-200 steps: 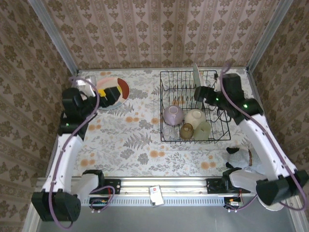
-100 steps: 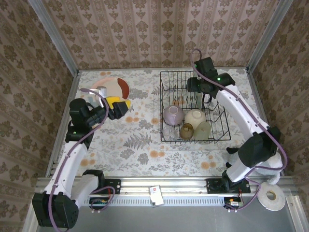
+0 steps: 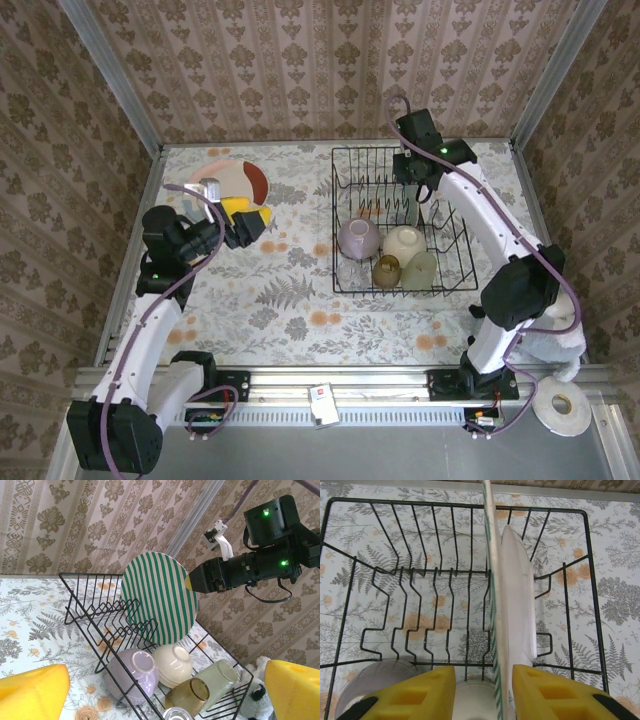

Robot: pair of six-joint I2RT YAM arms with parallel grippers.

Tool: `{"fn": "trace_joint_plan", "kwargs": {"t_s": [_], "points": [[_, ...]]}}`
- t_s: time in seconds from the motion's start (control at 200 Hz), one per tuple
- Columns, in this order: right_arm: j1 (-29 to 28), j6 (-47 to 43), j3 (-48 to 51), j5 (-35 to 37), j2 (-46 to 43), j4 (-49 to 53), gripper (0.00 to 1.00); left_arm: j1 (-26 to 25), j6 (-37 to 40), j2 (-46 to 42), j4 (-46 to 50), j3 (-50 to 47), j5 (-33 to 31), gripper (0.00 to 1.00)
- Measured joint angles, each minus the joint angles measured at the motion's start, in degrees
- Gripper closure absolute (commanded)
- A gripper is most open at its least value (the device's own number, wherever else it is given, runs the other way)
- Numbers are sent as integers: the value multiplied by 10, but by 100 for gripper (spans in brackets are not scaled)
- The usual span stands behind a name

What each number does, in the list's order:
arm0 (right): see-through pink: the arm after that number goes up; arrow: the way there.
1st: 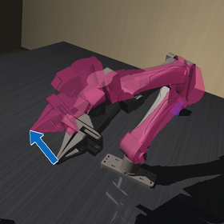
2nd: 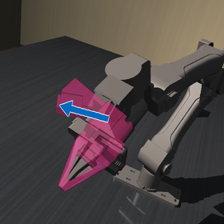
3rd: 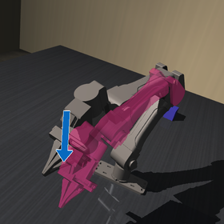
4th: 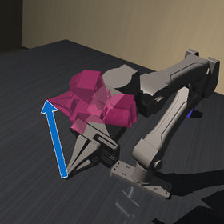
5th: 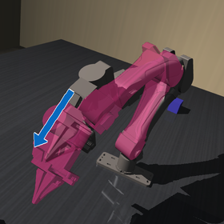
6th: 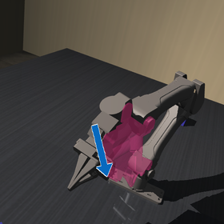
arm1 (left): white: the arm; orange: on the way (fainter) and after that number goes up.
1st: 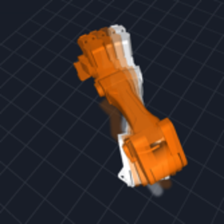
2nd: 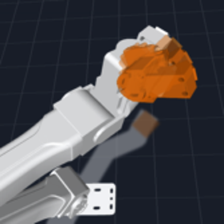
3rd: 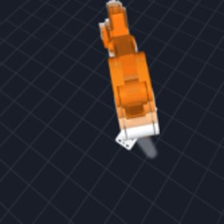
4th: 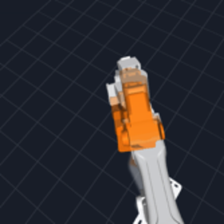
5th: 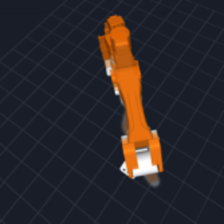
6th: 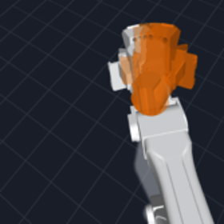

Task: Unload the mixed dishes from the dish rack

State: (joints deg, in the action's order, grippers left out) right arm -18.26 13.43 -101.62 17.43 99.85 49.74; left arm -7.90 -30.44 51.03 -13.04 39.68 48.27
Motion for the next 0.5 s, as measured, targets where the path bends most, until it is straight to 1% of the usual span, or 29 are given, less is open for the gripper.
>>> {"fn": "trace_joint_plan", "kwargs": {"t_s": [0.135,0.315,0.5], "points": [[3,0,-5,0,13,3,70,0,0,0,-1,0,0,0],[3,-3,-6,0,23,4,79,0,-2,4,-2,0,0,0],[4,-9,-7,0,25,7,84,0,-8,5,-3,0,0,0]]}}
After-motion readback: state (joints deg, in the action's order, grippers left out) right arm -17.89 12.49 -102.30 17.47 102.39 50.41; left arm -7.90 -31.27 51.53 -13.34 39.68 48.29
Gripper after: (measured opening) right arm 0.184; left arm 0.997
